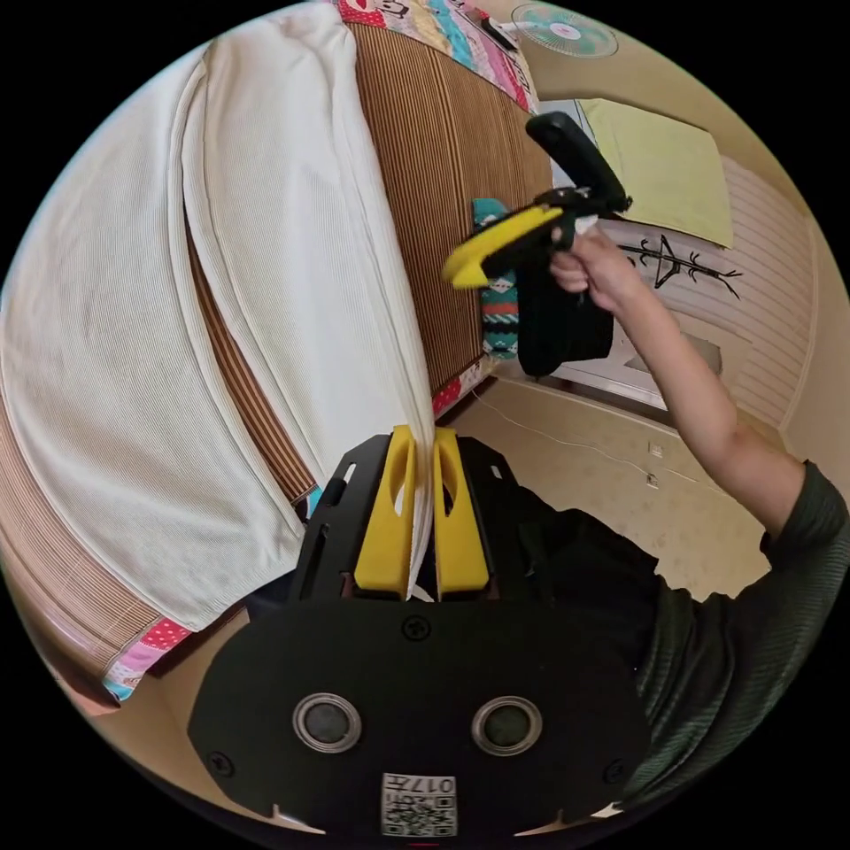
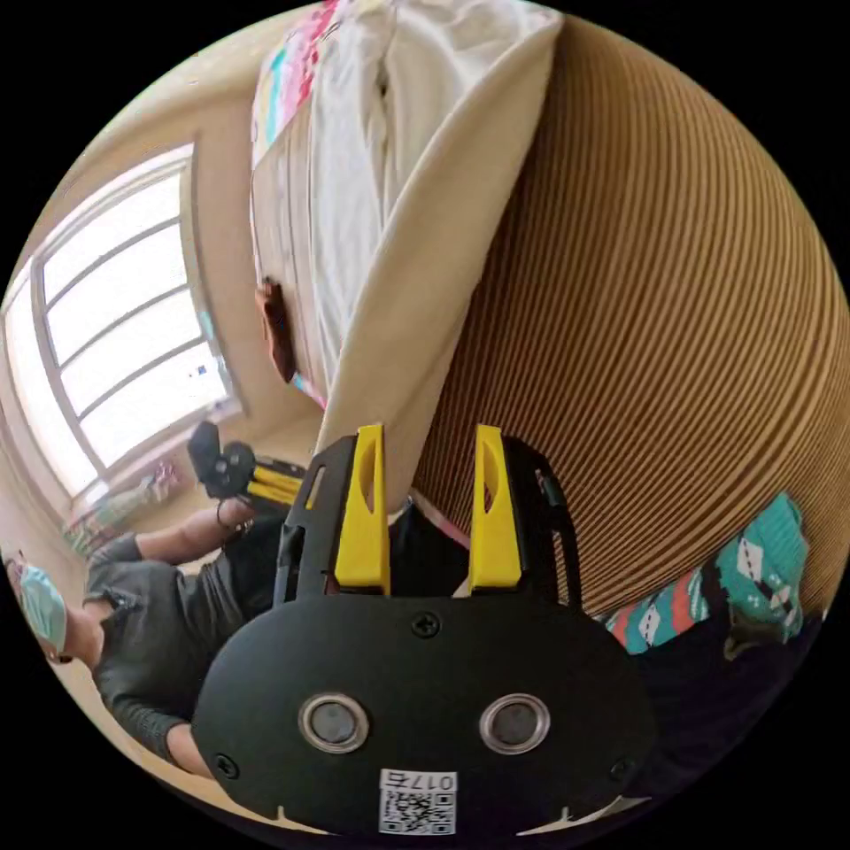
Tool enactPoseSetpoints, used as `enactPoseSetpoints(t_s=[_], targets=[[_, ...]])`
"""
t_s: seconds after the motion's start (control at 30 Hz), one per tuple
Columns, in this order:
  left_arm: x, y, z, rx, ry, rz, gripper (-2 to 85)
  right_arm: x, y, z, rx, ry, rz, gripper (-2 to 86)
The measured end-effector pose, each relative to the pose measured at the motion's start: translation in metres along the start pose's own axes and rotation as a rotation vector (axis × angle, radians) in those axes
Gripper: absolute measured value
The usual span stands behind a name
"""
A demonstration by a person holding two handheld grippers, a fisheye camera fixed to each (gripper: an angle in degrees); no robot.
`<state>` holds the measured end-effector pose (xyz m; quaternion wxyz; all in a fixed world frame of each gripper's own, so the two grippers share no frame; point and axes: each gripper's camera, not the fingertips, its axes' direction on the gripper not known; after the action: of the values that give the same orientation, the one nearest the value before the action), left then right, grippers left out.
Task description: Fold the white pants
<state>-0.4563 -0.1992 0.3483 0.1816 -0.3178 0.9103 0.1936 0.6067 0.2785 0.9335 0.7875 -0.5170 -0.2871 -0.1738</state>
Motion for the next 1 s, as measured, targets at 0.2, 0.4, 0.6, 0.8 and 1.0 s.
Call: enactPoseSetpoints(t_s=[0.2,0.4,0.6,0.8,1.0], targets=[[0.022,-0.005,-0.009,0.016,-0.031,0.022,3.6,0.053,-0.104,-0.096,0.525,-0.139,0.265,16.2],[0.024,-0.010,-0.016,0.045,0.052,-0.009,3.7,0.051,-0.172,-0.074,0.667,-0.102,0.407,10.7],[0.013,0.013,-0.042,0.149,0.211,0.010,3.5,-0.069,-0.231,-0.052,0.665,0.392,0.207,3.9],[-0.043,0.088,-0.081,0.315,0.394,-0.182,3.3,-0.283,-0.290,0.060,0.611,0.927,-0.364,3.3],[-0.089,0.157,-0.108,0.372,0.165,-0.434,3.9,-0.350,-0.358,0.138,0.470,0.824,-0.482,6.2]])
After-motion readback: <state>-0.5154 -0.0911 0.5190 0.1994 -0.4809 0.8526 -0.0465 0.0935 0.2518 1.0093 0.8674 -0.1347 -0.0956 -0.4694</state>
